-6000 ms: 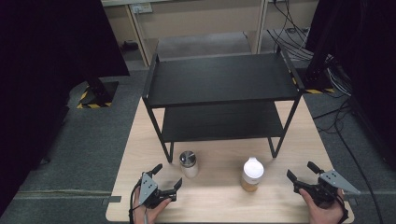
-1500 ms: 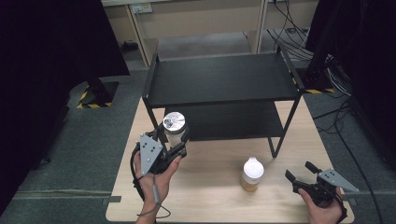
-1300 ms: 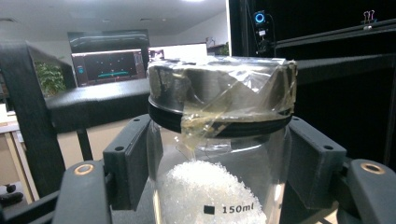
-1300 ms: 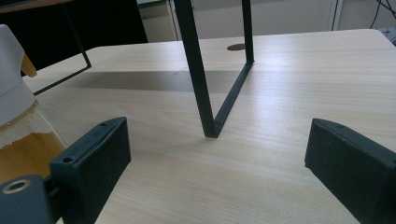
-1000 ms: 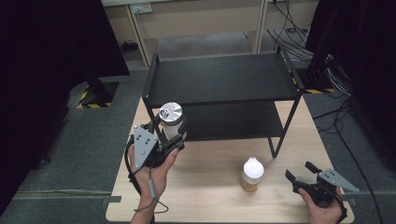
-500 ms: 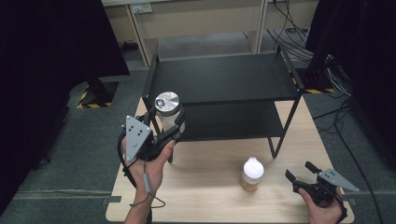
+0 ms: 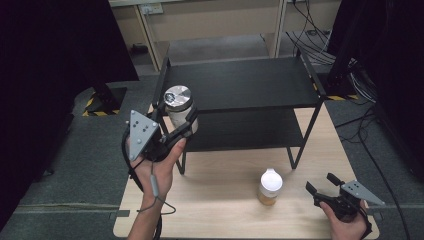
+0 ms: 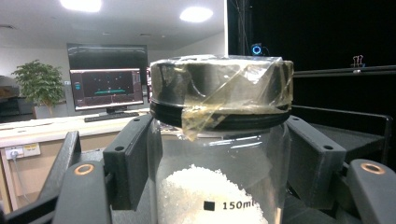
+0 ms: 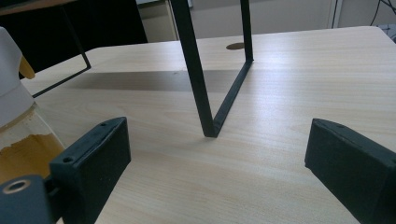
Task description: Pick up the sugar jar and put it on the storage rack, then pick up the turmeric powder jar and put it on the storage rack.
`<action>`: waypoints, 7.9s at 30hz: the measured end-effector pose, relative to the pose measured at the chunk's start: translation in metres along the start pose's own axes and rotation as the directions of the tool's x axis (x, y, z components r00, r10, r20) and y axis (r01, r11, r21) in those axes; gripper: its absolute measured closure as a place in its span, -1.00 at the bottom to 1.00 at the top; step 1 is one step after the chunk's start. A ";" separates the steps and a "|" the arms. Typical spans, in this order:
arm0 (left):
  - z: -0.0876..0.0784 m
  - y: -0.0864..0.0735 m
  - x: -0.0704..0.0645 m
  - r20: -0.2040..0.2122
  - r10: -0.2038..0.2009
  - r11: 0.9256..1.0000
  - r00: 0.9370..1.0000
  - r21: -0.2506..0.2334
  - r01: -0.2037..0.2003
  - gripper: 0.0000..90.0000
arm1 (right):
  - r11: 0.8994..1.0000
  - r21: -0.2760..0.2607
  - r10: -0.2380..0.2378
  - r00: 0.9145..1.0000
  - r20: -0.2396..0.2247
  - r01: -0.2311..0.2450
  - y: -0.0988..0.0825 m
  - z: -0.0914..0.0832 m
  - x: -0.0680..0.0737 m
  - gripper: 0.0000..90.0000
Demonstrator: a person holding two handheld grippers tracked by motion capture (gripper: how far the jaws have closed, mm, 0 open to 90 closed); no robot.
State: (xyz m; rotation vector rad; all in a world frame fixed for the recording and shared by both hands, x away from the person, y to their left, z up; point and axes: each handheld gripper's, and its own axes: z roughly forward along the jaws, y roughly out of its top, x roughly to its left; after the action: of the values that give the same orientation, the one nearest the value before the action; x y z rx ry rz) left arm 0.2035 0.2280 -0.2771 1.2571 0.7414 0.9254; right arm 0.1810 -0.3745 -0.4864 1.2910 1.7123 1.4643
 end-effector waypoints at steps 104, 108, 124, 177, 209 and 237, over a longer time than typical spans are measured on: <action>-0.010 -0.057 -0.016 -0.116 0.038 0.999 0.992 -0.033 -0.042 -0.88 | 1.000 0.006 0.007 1.000 -0.007 -0.007 0.001 0.000 -0.002 -0.86; -0.016 -0.067 -0.016 -0.113 0.039 0.999 0.993 -0.019 -0.041 -0.88 | 1.000 0.005 0.006 1.000 -0.006 -0.006 0.001 0.000 -0.002 -0.86; -0.028 -0.103 -0.010 -0.057 0.035 0.999 0.998 0.042 -0.032 -0.89 | 1.000 0.005 0.009 1.000 -0.007 -0.009 0.001 0.000 -0.002 -0.86; -0.048 -0.227 0.006 0.002 -0.102 0.954 0.995 0.283 0.097 -0.88 | 1.000 0.004 0.002 1.000 -0.007 -0.002 0.001 0.000 -0.002 -0.86; -0.048 -0.235 0.004 0.013 -0.103 0.951 0.995 0.295 0.095 -0.88 | 1.000 0.004 0.017 0.999 -0.028 -0.017 0.001 0.000 -0.007 -0.87; -0.045 -0.235 0.002 0.021 -0.097 0.951 0.995 0.296 0.086 -0.89 | 0.997 -0.037 -0.074 0.978 -0.193 0.068 0.001 0.013 0.004 -0.90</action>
State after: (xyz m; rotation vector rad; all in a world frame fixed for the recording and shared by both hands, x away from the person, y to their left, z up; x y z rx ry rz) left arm 0.2043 0.2375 -0.5162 1.4826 0.9266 0.7319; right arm 0.1905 -0.3651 -0.4886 1.0895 1.8326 1.6123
